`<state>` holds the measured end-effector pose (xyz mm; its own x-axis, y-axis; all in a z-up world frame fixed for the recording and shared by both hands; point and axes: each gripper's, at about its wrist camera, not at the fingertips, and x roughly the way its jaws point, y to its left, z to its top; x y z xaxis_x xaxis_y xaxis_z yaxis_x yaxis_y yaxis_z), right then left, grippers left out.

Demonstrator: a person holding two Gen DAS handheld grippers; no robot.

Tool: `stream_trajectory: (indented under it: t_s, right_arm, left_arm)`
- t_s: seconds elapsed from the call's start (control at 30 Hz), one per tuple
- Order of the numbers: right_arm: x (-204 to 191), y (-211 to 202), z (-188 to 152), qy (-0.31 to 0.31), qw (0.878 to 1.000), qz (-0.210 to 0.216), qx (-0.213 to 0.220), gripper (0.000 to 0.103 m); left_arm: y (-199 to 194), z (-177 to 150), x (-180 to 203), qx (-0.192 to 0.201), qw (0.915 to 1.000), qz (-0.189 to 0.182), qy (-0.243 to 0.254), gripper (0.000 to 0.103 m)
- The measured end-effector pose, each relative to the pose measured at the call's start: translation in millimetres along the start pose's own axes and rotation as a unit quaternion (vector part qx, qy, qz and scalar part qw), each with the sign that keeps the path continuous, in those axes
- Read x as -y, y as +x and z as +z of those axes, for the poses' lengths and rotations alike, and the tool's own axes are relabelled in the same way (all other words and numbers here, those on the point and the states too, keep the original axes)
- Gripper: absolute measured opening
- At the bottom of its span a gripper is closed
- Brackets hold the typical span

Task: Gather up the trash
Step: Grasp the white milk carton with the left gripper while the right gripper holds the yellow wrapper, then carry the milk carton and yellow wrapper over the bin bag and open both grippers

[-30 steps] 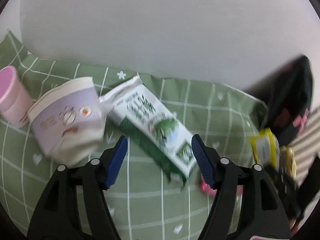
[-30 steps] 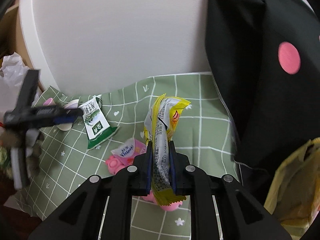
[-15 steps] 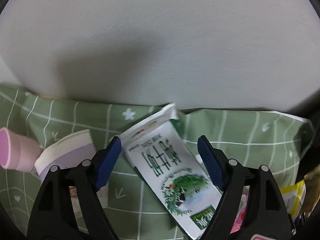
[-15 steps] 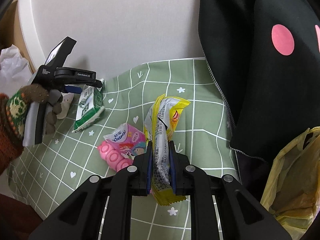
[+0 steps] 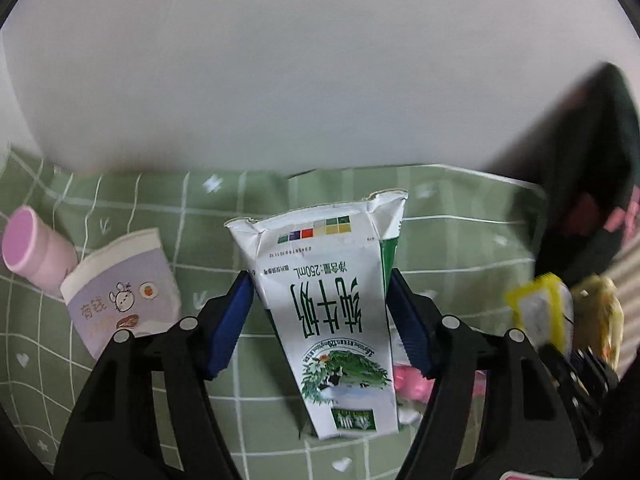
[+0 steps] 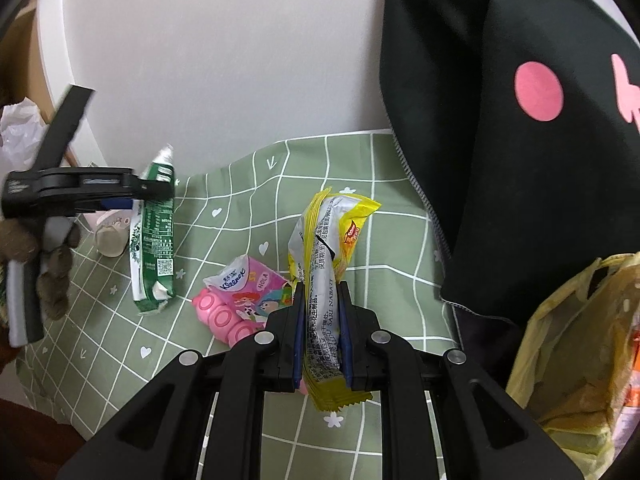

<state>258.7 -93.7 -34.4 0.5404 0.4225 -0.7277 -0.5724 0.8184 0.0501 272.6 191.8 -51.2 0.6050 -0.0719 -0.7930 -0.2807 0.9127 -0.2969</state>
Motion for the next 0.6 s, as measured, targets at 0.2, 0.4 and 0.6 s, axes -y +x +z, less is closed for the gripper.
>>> stream_trajectory:
  t_s: [0.2,0.4,0.6]
  right_arm:
    - [5,-18,-3,0.007,1.000,-0.014,0.014,0.015]
    - [15,-32,-5,0.021,0.999,-0.031,0.028,0.015]
    - [24,-46,-6,0.030,0.998,-0.050,0.036,0.015]
  left_arm:
    - [-37,-9,24,0.043,0.9973,-0.043,0.040,0.063]
    - [-45,-11,39,0.069,0.9935,-0.068,0.061,0.062]
    - [-59,-7,55,0.091,0.9889,-0.081,0.086,0.062]
